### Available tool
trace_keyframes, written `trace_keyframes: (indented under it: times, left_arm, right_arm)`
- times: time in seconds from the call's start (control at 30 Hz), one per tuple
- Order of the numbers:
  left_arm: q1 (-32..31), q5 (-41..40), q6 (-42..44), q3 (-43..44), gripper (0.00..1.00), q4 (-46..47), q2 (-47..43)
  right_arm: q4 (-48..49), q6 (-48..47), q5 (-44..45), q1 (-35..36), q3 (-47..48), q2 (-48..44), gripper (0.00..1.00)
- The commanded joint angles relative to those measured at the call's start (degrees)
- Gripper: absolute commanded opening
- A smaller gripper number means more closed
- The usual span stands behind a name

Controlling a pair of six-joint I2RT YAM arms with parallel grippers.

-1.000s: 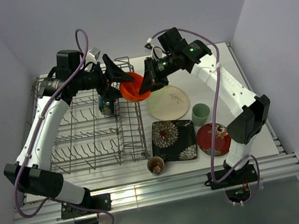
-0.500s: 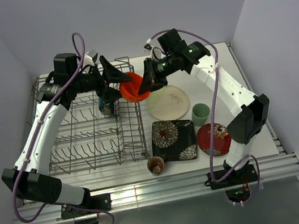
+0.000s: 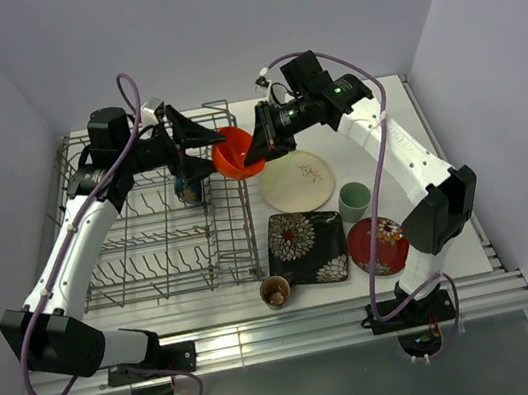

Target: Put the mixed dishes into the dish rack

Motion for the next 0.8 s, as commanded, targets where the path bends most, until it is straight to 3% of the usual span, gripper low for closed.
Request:
trace_keyframes:
  times: [0.0,0.23,0.6,0.7,0.77]
  left_arm:
    - [0.2,4.2,-4.9,1.0,0.81,11.0,-3.2]
    - [0.4,3.0,-1.6,2.6,0.77,6.9,-2.8]
    - [0.3,-0.6,9.6,11.2,0.7,-8.5,1.0]
    - [0.3,-1.5,11.6,12.1,0.56,-10.8,1.7]
    - [0.3,-1.2,11.5,11.7,0.38,-10.4,1.6]
  right_arm:
    - [1.3,-1.3,-0.2,0.0,-1.0,-2.2,0.0]
    - [0.7,-2.0,-0.6,0.0,-0.3,-1.8,0.0]
    - [-0.7,-2.3,-0.1,0.0,2.0,-1.0,0.0]
    - [-1.0,-2.1,-0.1,0.0,3.0,-0.8,0.0]
    - [-1.3,-2.1,-0.2,0.0,3.8,-0.3,0.0]
